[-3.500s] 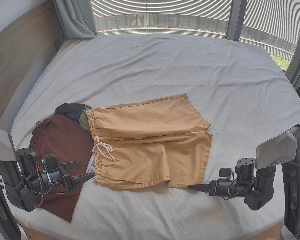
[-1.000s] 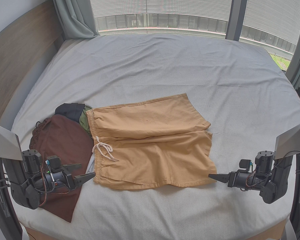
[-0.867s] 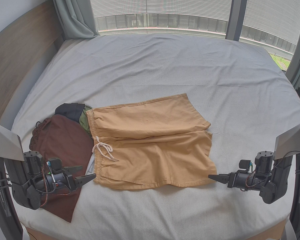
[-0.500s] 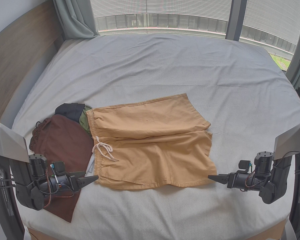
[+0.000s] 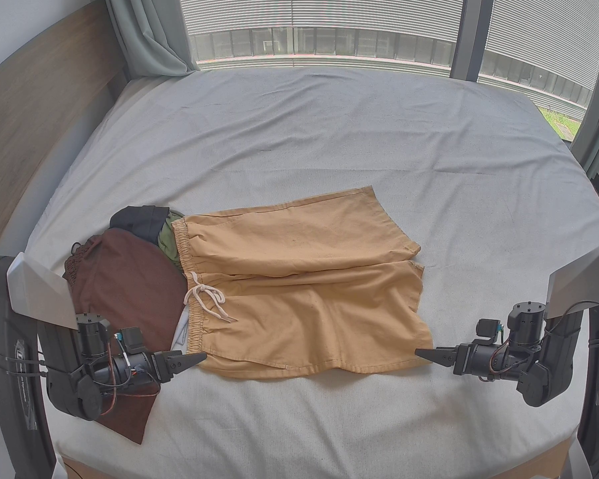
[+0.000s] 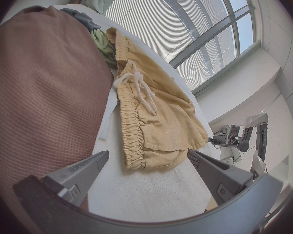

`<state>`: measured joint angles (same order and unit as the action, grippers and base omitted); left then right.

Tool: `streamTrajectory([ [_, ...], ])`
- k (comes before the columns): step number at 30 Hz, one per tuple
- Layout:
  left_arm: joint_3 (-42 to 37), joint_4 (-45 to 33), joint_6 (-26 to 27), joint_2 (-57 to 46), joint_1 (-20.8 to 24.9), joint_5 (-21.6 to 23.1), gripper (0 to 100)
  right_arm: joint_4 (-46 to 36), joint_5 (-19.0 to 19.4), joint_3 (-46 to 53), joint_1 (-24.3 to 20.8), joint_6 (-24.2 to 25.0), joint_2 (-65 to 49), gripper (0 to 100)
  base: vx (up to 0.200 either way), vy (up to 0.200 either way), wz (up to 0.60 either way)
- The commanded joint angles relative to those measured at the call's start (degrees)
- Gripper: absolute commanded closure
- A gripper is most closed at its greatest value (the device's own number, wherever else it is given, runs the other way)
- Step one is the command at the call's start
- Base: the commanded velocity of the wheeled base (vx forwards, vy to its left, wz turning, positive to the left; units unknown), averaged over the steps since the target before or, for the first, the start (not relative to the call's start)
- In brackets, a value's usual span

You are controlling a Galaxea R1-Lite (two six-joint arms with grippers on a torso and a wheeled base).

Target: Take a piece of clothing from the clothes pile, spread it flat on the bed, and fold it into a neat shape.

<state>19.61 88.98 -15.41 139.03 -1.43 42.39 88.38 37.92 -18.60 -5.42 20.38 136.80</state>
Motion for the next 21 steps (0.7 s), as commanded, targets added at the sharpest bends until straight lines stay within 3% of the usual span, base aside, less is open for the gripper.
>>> streamTrajectory([
  [1, 1.04, 0.05, -1.11, 2.21, 1.25, -0.81, 0, 0.04, 0.04, -0.03, -0.02, 0.01, 0.04, 0, 0.0, 0.0, 0.0],
  [4, 1.48, 0.05, -2.43, 2.21, 1.78, -1.61, 0, 0.04, 0.04, -0.03, -0.02, 0.01, 0.04, 0, 0.0, 0.0, 0.0],
  [11, 4.2, 0.05, -5.6, 4.23, 3.54, -8.11, 0, 0.04, 0.04, -0.03, -0.02, 0.01, 0.04, 0, 0.0, 0.0, 0.0],
  [21, 5.61, 0.14, -5.77, 5.72, 4.33, -8.55, 0, 0.04, 0.04, -0.03, -0.02, 0.01, 0.04, 0, 0.0, 0.0, 0.0],
])
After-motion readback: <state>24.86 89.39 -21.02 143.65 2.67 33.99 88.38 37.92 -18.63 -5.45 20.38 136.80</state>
